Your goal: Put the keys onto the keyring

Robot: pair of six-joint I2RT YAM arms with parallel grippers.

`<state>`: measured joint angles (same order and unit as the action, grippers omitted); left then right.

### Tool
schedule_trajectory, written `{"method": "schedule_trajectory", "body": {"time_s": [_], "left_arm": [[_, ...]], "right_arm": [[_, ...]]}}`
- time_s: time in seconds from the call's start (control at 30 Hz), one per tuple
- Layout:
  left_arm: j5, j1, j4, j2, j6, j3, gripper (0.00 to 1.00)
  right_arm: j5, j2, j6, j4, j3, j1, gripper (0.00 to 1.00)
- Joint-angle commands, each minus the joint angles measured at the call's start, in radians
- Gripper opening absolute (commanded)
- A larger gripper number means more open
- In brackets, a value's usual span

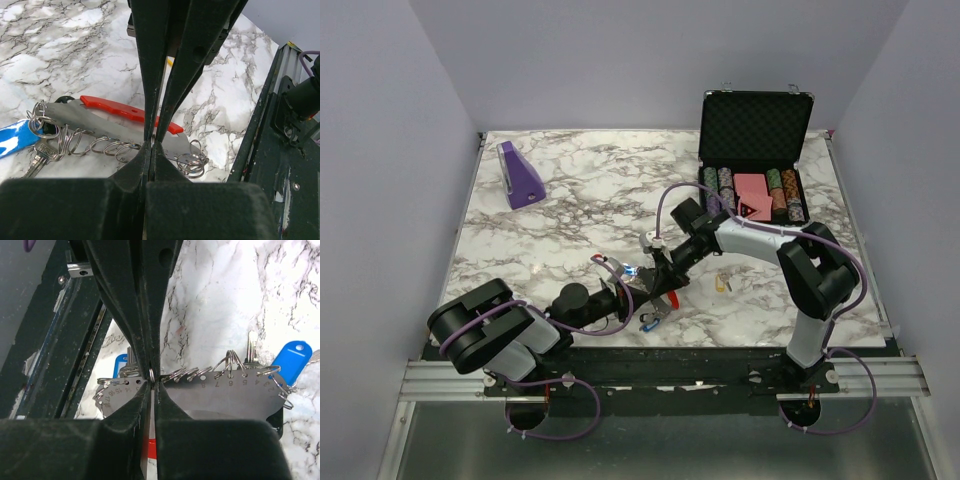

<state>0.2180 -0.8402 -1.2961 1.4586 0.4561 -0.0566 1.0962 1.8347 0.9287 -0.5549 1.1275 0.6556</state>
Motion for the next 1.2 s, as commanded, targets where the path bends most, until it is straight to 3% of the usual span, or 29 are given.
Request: {"method": "schedule_trajectory", "body": {"time_s": [0.0, 0.07, 0.2, 0.33, 0.4, 0.43, 0.53, 0.63, 0.7, 0.83, 0.93, 1.03, 1.17], "left_arm": [[-0.008, -0.008, -0.290, -0.017, -0.007, 0.126, 0.00], [-0.014, -0.008, -0.290, -0.020, -0.005, 0.127, 0.00], [-0.032, -0.010, -0.287, -0.030, 0.006, 0.139, 0.00], [-0.066, -0.008, -0.270, -0.079, 0.030, 0.173, 0.38], [-0.103, -0.008, -0.235, -0.140, 0.044, 0.198, 0.62], [-0.130, -0.008, -0.194, -0.191, 0.050, 0.207, 0.66], [-0.166, -0.008, 0.063, -0.396, 0.046, 0.189, 0.77], [-0.209, -0.010, 0.560, -0.681, -0.002, 0.077, 0.87], [-0.291, -0.010, 0.732, -0.836, -0.019, 0.061, 0.99], [-0.368, -0.008, 0.932, -1.093, -0.024, 0.064, 0.99], [-0.333, -0.008, 0.998, -1.211, -0.014, 0.093, 0.98], [-0.273, -0.007, 0.974, -1.196, 0.003, 0.116, 0.93], [-0.218, -0.007, 0.894, -1.005, -0.023, 0.086, 0.86]], "right_arm": [[0.036, 0.020, 0.005, -0.003, 0.018, 0.009, 0.07], [0.025, 0.021, 0.019, -0.026, 0.031, 0.010, 0.01], [0.001, 0.012, 0.039, -0.065, 0.051, 0.007, 0.01], [-0.064, 0.000, 0.058, -0.134, 0.092, 0.010, 0.01], [-0.128, 0.008, 0.071, -0.206, 0.136, 0.010, 0.01], [-0.154, 0.015, 0.079, -0.250, 0.170, 0.010, 0.01], [-0.238, 0.026, 0.119, -0.354, 0.230, 0.009, 0.01], [-0.324, 0.003, 0.145, -0.393, 0.244, 0.018, 0.01], [-0.396, -0.014, 0.145, -0.401, 0.250, 0.027, 0.01], [-0.495, -0.017, 0.150, -0.453, 0.291, 0.033, 0.01], [-0.562, -0.023, 0.157, -0.482, 0.317, 0.038, 0.01], [-0.630, -0.040, 0.163, -0.488, 0.327, 0.050, 0.01], [-0.696, -0.061, 0.165, -0.473, 0.319, 0.078, 0.01]]}}
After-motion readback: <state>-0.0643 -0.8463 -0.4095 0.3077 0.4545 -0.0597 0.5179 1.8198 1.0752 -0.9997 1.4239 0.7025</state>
